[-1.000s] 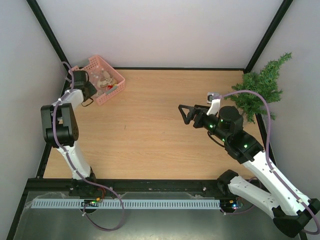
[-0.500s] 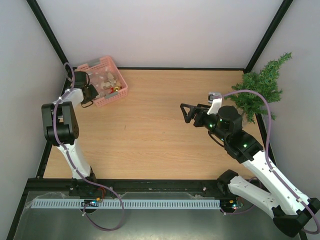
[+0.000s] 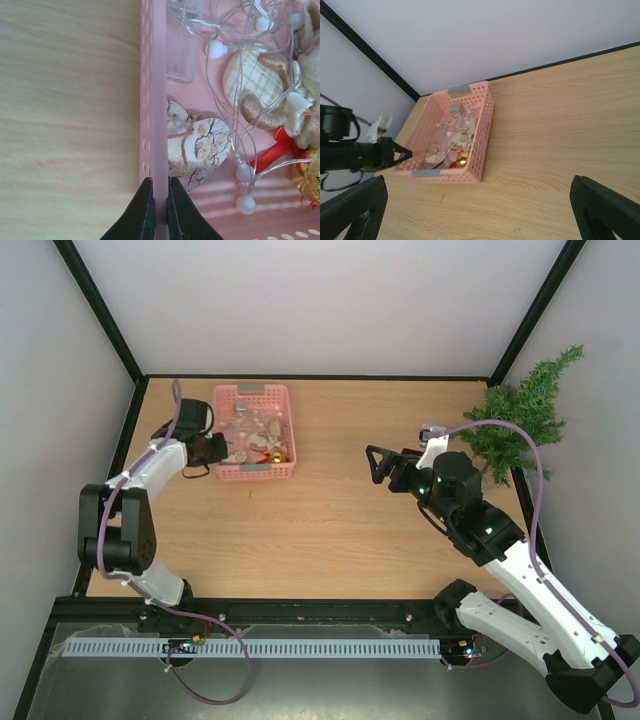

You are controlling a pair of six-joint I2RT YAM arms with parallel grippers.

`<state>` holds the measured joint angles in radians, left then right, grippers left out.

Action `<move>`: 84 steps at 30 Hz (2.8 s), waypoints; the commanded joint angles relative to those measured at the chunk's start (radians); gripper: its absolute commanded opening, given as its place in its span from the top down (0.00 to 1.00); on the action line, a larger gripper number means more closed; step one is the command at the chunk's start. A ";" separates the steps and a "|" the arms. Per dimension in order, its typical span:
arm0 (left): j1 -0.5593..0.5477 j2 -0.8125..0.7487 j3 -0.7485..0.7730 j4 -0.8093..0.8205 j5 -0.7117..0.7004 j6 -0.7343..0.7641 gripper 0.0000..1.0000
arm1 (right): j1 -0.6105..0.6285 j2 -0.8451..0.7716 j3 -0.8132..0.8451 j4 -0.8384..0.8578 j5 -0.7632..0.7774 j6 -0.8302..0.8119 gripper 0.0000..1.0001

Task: Decorate the small christmas tree
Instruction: Move the storage box, then pick up the Christmas tree at the center of the board.

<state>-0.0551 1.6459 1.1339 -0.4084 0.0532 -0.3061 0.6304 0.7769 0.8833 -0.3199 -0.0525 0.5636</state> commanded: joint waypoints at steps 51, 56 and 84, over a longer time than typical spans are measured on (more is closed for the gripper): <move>-0.172 -0.451 -0.422 0.057 0.027 -0.198 0.95 | -0.605 0.479 0.360 0.493 0.788 -0.664 0.27; -0.168 -0.447 -0.421 0.056 0.012 -0.195 0.95 | -0.605 0.463 0.334 0.497 0.762 -0.615 0.32; -0.181 -0.561 -0.351 0.006 0.062 -0.074 0.47 | -0.576 0.344 0.436 0.337 0.207 -0.509 0.98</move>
<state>-0.2317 1.0660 0.7593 -0.3790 0.1154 -0.4183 0.0338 1.1473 1.2392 -0.0051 0.3573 0.0132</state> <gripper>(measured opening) 0.524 0.035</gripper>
